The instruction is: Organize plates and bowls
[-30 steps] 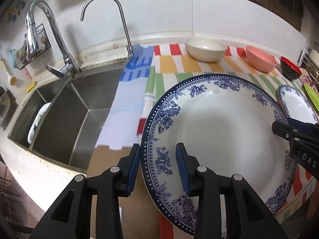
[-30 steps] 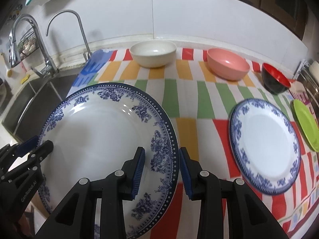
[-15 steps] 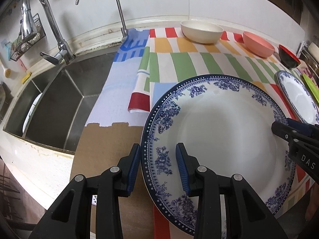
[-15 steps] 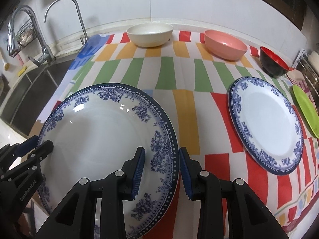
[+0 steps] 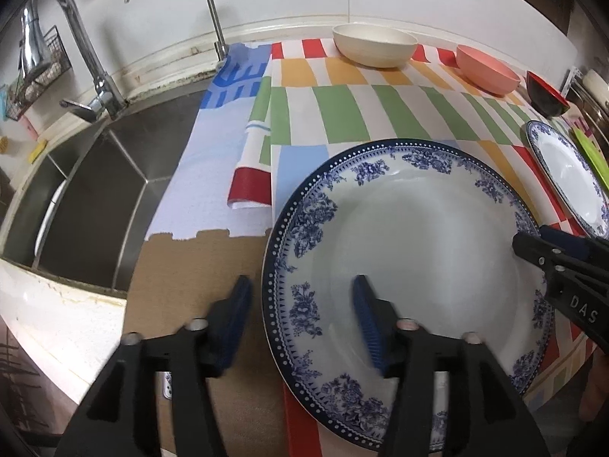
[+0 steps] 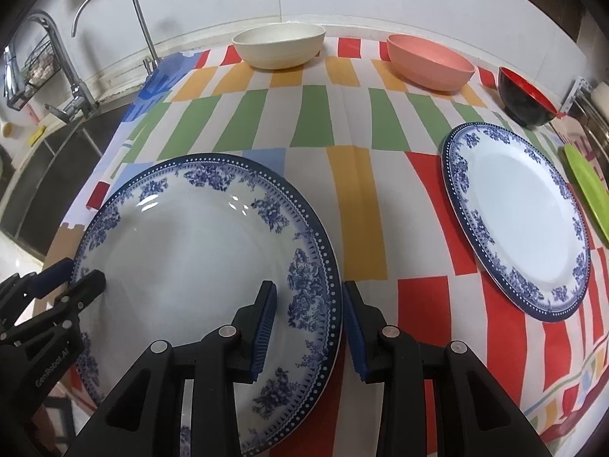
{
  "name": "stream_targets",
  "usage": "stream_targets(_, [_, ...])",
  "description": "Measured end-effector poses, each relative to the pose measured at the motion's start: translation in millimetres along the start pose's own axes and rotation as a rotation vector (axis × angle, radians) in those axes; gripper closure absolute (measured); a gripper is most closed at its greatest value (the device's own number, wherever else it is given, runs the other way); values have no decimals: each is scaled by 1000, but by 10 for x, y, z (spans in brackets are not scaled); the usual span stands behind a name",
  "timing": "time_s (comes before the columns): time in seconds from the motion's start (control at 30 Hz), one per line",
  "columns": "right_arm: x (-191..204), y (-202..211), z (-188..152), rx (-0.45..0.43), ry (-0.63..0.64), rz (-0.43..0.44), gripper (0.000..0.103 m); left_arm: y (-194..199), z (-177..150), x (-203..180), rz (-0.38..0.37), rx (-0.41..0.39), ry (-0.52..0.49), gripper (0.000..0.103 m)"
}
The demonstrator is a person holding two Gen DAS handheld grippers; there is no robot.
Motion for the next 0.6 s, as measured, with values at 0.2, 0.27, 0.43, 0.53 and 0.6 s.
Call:
stream_targets(0.2, [-9, 171, 115, -65, 21, -42, 51, 87, 110, 75, 14, -43, 6, 20])
stream_targets(0.27, [13, 211, 152, -82, 27, -38, 50, 132, 169, 97, 13, -61, 9, 15])
stream_targets(0.43, [28, 344, 280, -142, 17, -38, 40, 265, 359, 147, 16, -121, 24, 7])
stream_targets(0.53, [18, 432, 362, -184, -7, -37, 36, 340, 478, 158, 17, -154, 27, 3])
stream_targets(0.6, [5, 475, 408, -205, -17, -44, 36, 406, 580, 168, 13, -185, 34, 2])
Point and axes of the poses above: each gripper's, at about its wrist camera, not at the fingertips, and y roughly against the way its jaws point, x to its left, z to its top, the point moved 10 cm from there along -y, roughly the way its jaws point, and after that the axes turned 14 degrees about z, right-handed, at the moved point
